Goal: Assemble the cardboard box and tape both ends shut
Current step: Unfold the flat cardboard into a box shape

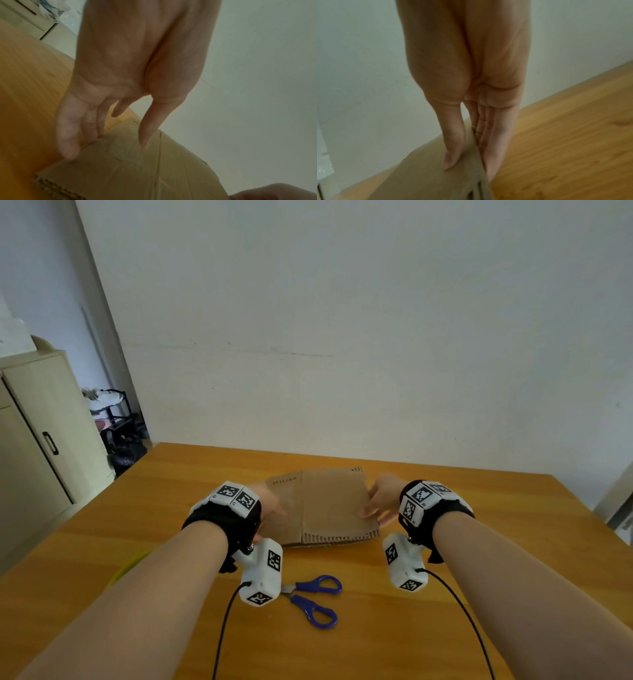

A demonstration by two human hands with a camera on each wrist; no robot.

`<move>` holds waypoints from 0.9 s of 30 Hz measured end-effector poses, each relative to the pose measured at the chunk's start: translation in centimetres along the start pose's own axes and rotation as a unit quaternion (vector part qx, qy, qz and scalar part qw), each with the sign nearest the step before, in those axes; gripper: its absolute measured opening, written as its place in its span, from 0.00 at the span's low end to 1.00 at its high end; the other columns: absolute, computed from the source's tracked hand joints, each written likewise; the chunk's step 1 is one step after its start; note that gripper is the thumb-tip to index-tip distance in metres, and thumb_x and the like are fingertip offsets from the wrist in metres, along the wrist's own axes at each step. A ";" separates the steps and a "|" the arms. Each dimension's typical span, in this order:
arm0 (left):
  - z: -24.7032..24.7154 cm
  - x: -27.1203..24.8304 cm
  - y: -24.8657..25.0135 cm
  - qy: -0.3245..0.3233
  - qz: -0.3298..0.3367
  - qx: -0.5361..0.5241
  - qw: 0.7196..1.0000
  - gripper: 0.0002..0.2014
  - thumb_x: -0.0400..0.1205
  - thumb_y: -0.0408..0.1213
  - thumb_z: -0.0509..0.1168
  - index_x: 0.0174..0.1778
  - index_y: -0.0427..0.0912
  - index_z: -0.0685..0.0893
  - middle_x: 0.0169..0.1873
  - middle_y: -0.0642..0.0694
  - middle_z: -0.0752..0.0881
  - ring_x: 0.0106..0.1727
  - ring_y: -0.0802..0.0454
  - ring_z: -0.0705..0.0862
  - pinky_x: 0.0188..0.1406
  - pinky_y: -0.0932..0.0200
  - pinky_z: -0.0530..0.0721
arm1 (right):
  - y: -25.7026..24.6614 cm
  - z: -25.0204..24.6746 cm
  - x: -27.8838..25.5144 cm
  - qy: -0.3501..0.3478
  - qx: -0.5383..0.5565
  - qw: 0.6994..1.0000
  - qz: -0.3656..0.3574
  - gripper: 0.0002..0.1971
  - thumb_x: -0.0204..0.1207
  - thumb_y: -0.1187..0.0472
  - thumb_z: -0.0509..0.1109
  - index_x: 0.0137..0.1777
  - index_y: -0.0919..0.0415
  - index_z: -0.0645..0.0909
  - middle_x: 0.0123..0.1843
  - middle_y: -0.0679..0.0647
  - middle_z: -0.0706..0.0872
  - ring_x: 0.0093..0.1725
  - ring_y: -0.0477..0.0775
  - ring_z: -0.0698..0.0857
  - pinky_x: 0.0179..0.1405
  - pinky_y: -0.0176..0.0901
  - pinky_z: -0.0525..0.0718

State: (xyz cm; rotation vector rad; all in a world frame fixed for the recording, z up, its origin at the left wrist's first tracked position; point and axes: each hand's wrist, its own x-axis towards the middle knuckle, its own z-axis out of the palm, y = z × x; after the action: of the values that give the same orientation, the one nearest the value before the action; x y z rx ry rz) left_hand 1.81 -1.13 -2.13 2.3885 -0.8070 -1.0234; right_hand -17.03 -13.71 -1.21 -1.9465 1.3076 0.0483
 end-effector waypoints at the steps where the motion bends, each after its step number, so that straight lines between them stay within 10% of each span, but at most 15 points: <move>1: -0.1 -0.1 -0.2 0.018 0.010 -0.004 1.000 0.22 0.79 0.35 0.67 0.67 0.30 0.76 0.65 0.32 0.81 0.65 0.36 0.81 0.60 0.49 0.82 | 0.2 -0.2 -0.2 -0.003 0.031 0.999 -0.008 0.15 0.70 0.72 0.76 0.56 0.72 0.81 0.47 0.63 0.89 0.46 0.60 0.90 0.48 0.56 0.90; 6: 0.0 -1.3 -0.9 0.028 0.009 -0.118 0.993 0.26 0.78 0.38 0.70 0.70 0.33 0.74 0.69 0.35 0.78 0.70 0.36 0.77 0.69 0.44 0.77 | 0.8 -1.2 -2.3 0.002 0.109 0.993 -0.054 0.08 0.72 0.75 0.72 0.46 0.64 0.79 0.43 0.59 0.88 0.41 0.56 0.89 0.44 0.53 0.90; 11: 0.0 -3.4 -1.2 0.051 0.064 -0.215 0.973 0.25 0.77 0.41 0.70 0.68 0.35 0.76 0.67 0.36 0.80 0.69 0.38 0.77 0.68 0.42 0.77 | 0.8 -1.3 -4.8 0.039 0.139 0.985 -0.095 0.18 0.75 0.71 0.71 0.60 0.59 0.71 0.47 0.58 0.85 0.40 0.58 0.88 0.35 0.49 0.89; 17: -0.5 -5.6 -1.7 0.091 0.140 -0.159 0.973 0.28 0.73 0.45 0.74 0.68 0.41 0.76 0.61 0.40 0.84 0.58 0.38 0.84 0.45 0.47 0.85 | 1.0 -0.3 -6.8 0.140 0.165 0.970 -0.109 0.15 0.79 0.57 0.69 0.58 0.68 0.80 0.55 0.61 0.87 0.54 0.60 0.86 0.53 0.56 0.88; 27: -0.5 -5.9 -1.9 0.175 0.238 -0.121 0.948 0.16 0.74 0.42 0.74 0.56 0.39 0.86 0.50 0.42 0.89 0.48 0.45 0.88 0.51 0.51 0.86 | 1.5 0.4 -5.7 0.194 0.180 0.954 -0.138 0.23 0.75 0.56 0.73 0.68 0.65 0.76 0.60 0.63 0.84 0.57 0.64 0.85 0.56 0.61 0.86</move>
State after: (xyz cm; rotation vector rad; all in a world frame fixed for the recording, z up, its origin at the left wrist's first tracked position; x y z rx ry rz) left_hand -0.51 4.22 0.11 1.9464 -0.9888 -0.4566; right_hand -20.72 -9.28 0.08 -1.8512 1.1660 -0.6950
